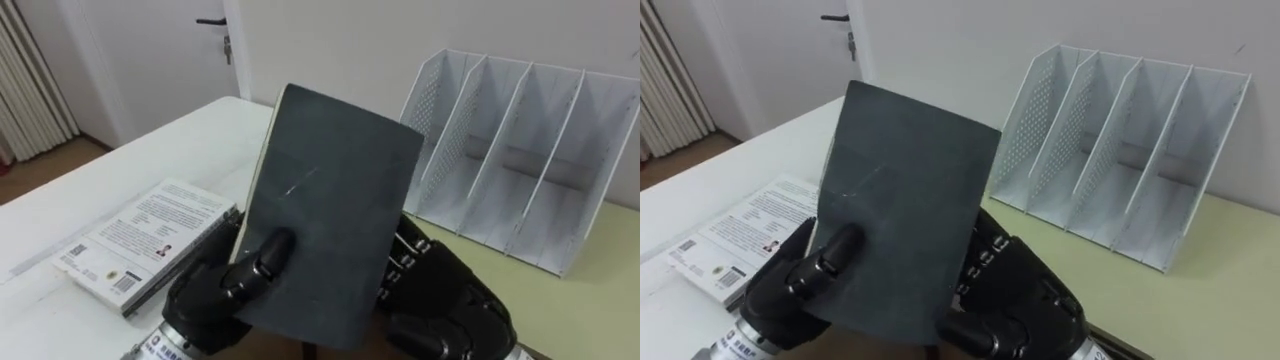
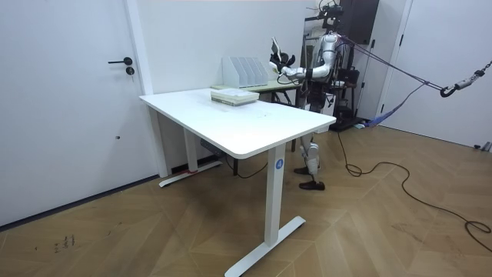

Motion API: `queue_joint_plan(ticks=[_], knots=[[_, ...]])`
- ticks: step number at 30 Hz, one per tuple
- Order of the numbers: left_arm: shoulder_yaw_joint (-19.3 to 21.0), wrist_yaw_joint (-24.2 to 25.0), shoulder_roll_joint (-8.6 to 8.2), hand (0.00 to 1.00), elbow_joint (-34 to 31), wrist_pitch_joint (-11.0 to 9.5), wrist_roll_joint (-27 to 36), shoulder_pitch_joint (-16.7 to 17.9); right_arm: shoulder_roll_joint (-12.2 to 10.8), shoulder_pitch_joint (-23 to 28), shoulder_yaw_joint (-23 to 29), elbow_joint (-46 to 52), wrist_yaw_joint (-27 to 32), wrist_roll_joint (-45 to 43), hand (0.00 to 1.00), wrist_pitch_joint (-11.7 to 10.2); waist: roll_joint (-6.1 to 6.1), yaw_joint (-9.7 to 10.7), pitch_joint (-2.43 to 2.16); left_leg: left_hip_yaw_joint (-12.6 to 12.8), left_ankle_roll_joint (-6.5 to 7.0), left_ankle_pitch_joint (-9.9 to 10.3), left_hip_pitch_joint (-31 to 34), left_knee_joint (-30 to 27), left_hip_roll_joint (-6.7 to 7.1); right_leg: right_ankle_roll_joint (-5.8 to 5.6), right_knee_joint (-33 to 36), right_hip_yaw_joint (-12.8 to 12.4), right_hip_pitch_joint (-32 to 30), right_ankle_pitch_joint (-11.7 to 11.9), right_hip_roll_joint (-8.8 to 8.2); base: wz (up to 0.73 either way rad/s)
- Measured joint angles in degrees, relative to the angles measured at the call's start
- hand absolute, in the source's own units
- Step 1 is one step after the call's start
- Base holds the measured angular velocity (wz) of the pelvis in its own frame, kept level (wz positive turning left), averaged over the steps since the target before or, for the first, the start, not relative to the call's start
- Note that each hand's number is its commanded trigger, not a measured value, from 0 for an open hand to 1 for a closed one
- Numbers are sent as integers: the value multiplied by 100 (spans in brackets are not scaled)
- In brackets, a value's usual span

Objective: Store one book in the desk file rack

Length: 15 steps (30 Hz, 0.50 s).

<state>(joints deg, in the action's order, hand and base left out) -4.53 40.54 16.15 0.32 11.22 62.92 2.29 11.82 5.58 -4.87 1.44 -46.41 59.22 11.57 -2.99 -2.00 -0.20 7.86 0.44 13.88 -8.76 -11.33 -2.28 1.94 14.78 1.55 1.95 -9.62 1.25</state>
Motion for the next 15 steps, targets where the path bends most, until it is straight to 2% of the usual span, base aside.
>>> queue_joint_plan(ticks=[3, 6, 8, 11, 12, 13, 14, 15], knots=[[-7, 100, 15, 100, 0, 167, 0, 0, -69, 2, -21, 31, 3, 172, 0, 124, 31, 4, 20, -7, 2, 2, 3, 8, -1, -4, 1, -15, -6, -3, 9, 0], [-5, 227, 60, 100, 0, 318, -3, 0, -63, 2, -3, 127, 27, 225, 0, 234, 22, -10, 14, -1, 0, 4, 10, 8, -5, -4, 3, -53, -4, -2, 28, 0], [-6, 309, 91, 100, 0, 497, -8, 2, -63, 2, -6, 181, 89, 361, 0, 318, 10, -12, 7, 1, -1, 5, 11, 4, -7, -3, -2, -59, -2, -2, 33, 0], [-7, 373, 136, 100, 1, 631, -8, 11, -57, 3, -16, 214, 167, 376, 0, 354, -5, -14, -4, -1, -1, 5, 13, 0, -4, -3, -8, -64, -3, -3, 32, 0], [-7, 384, 150, 100, 3, 645, -8, 10, -51, 5, -20, 228, 188, 377, 36, 354, -7, -13, -5, -1, -1, 5, 13, 1, -3, -4, -7, -65, -4, -3, 31, 0], [-7, 401, 171, 100, 8, 675, -7, 10, -40, 8, -25, 254, 219, 378, 57, 355, -8, -12, -7, -1, -1, 5, 12, 0, -2, -4, -6, -66, -5, -3, 30, 0], [-7, 404, 188, 100, 8, 716, -7, 10, -34, 9, -26, 291, 249, 379, 82, 355, -8, -12, -8, -1, -1, 5, 11, 0, -2, -4, -4, -69, -6, -3, 30, 0], [-10, 407, 199, 100, 11, 728, -7, 10, -29, 11, -30, 316, 273, 398, 100, 357, -8, -11, -9, -2, -1, 5, 13, -1, -2, -4, -4, -69, -7, -4, 30, 0]])
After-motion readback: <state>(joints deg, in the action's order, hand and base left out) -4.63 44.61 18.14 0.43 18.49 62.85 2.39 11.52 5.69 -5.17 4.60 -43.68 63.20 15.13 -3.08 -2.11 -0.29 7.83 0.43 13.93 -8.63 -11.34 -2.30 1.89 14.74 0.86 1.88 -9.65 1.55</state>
